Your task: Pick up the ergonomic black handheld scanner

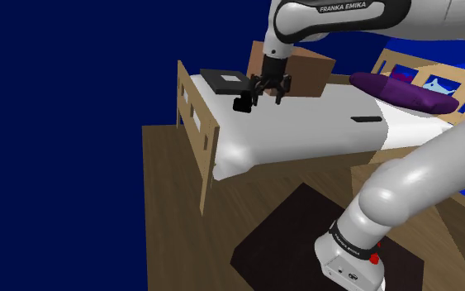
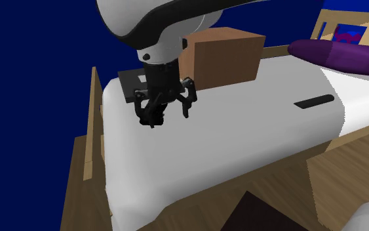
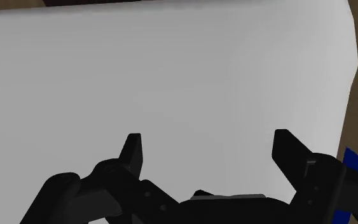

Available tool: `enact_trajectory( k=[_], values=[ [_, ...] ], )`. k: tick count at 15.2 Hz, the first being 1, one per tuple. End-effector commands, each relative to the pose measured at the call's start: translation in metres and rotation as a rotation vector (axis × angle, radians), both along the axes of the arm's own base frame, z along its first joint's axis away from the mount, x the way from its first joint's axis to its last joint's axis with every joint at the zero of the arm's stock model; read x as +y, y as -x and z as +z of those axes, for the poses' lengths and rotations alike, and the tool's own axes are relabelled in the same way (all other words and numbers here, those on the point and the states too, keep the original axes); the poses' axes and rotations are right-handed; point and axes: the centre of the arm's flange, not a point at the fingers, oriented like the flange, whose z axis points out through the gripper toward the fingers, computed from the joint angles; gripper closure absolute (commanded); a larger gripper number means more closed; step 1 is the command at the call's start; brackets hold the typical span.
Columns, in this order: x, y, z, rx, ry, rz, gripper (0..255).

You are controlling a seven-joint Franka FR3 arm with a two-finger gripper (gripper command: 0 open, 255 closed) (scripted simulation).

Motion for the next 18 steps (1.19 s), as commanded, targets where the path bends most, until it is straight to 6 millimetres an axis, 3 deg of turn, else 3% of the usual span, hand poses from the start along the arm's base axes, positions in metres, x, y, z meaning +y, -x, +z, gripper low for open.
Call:
enact_trajectory(
  k=[1, 13, 18],
  values=[
    [-0.011, -0.021, -0.003, -0.012, -0.005, -0.066, 0],
    [-0.095, -0.146, -0.025, -0.083, -0.035, -0.447, 0],
    [-0.096, -0.147, -0.047, -0.084, -0.036, -0.452, 0]
  ],
)
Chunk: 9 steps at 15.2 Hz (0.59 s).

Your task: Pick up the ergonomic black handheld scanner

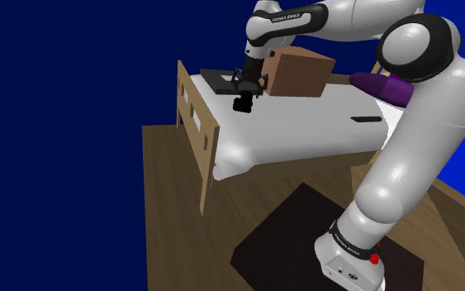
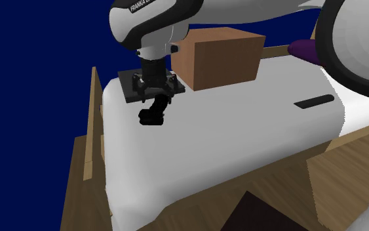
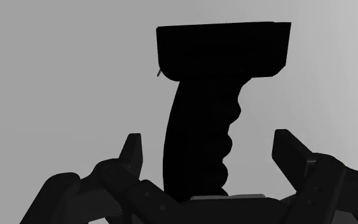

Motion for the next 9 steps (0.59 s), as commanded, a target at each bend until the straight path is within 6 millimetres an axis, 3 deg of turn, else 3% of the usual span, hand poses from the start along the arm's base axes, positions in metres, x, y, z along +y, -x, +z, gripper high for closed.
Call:
enact_trajectory(
  k=[1, 3, 5, 6, 9],
  values=[
    [-0.001, 0.0, -0.011, -0.001, 0.0, -0.001, 0],
    [-0.001, 0.0, -0.024, -0.001, 0.0, -0.001, 0],
    [-0.001, 0.0, -0.024, -0.001, 0.0, -0.001, 0],
    [-0.001, 0.0, -0.024, -0.001, 0.0, -0.001, 255],
    [-0.001, 0.0, -0.024, -0.001, 0.0, -0.001, 255]
  ],
)
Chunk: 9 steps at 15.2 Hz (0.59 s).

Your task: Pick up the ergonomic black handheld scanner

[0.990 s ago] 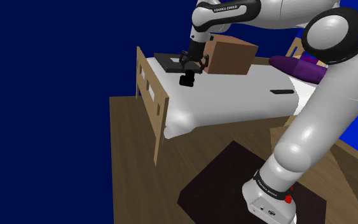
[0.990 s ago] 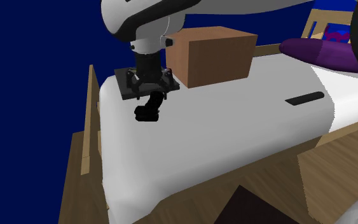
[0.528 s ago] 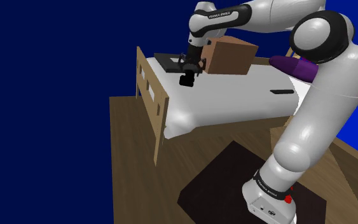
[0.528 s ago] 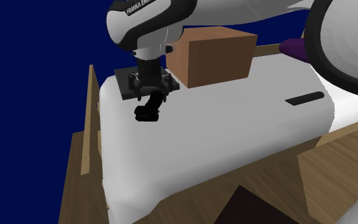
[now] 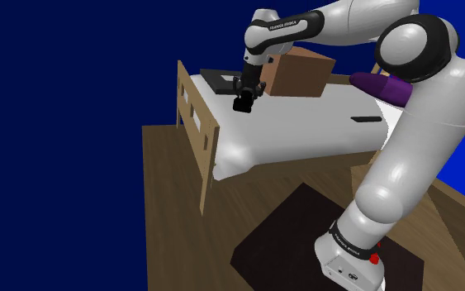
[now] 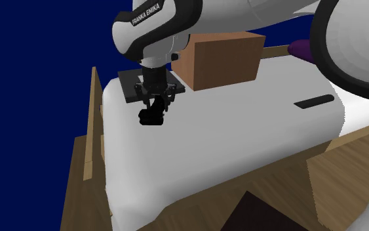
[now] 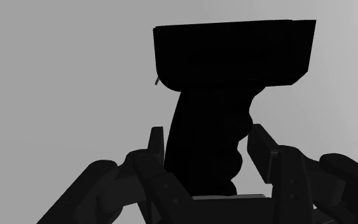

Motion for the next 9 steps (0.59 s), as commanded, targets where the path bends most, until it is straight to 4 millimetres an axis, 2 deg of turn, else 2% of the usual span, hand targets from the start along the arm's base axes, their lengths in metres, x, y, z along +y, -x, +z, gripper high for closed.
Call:
enact_trajectory(
  k=[1, 6, 9],
  values=[
    [0.0, 0.0, 0.0, 0.001, 0.0, 0.0, 255],
    [0.0, 0.0, 0.0, 0.001, 0.0, 0.0, 255],
    [0.0, 0.0, 0.015, 0.001, 0.0, 0.0, 255]
  ],
)
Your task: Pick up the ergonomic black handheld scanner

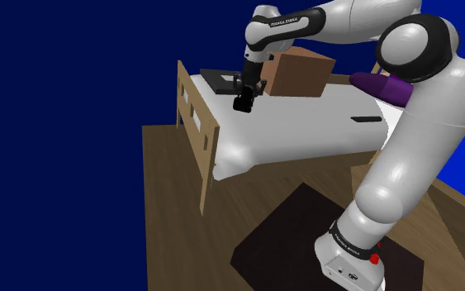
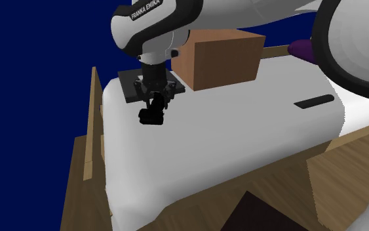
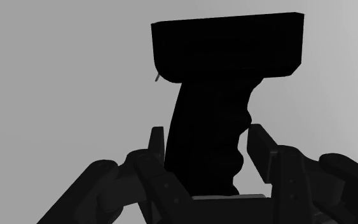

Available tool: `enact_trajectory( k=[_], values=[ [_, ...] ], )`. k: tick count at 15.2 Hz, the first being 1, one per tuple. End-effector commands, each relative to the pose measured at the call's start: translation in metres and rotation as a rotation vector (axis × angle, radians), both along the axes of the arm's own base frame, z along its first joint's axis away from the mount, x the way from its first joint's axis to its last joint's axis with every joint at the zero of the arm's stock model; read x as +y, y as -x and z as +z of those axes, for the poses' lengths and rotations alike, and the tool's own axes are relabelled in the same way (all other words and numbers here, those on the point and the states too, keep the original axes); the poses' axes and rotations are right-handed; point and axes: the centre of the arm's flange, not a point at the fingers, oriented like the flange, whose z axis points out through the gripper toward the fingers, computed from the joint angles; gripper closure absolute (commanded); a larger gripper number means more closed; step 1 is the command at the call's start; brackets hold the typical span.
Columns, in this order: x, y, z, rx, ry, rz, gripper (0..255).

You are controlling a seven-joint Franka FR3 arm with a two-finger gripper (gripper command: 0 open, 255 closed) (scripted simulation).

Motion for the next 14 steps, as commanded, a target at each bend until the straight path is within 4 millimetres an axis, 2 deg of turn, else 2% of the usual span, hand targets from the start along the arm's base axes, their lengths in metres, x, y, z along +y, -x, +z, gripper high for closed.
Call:
enact_trajectory(
  k=[1, 12, 14],
  values=[
    [0.0, 0.001, 0.01, 0.0, 0.0, 0.0, 255],
    [0.0, 0.001, 0.068, 0.0, 0.0, 0.0, 255],
    [0.0, 0.001, 0.069, 0.0, 0.0, 0.0, 255]
  ],
)
